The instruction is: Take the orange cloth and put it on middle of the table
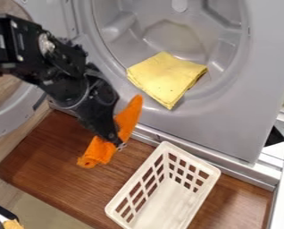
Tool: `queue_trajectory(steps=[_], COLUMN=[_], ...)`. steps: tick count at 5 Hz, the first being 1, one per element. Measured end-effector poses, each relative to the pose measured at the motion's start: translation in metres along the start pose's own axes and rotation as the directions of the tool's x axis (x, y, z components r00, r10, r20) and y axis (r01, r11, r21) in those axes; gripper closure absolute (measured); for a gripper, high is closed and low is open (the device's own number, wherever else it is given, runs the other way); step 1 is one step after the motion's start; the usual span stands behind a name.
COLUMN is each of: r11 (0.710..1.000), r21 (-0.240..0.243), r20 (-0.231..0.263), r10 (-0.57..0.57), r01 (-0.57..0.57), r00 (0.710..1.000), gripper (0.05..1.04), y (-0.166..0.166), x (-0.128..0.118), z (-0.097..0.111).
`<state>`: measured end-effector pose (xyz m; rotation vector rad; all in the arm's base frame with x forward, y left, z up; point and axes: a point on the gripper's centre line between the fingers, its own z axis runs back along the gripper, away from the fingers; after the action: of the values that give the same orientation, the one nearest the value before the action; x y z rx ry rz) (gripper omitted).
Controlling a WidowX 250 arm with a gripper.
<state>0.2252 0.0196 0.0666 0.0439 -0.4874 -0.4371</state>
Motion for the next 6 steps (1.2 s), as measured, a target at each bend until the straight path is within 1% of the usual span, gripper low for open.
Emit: queue_trajectory(steps=[1, 2, 3, 4, 5, 6], r11=[1.0, 0.997, 0.992, 0.989, 0.984, 0.981], r21=[0.005, 0.052, 0.075, 0.083, 0.108, 0.12], r20=[-0.065, -0.097, -0.128, -0.179, -0.206, -0.218], r10=[0.006, 0.06, 0.11, 0.136, 0.16, 0.177], r01=[-0.005, -0.055, -0.101, -0.123, -0.14, -0.154], r00=[0.998, 0.993, 0.986, 0.974, 0.965, 0.96], gripper=[1.027, 1.027, 1.027, 1.027, 1.027, 1.003], y=[0.008, 0.023, 0.034, 0.037, 0.045, 0.051], x=[-0.009, -0.019, -0.032, -0.044, -0.047, -0.047], z=[-0.019, -0.033, -0.046, -0.067, -0.084, -0.095])
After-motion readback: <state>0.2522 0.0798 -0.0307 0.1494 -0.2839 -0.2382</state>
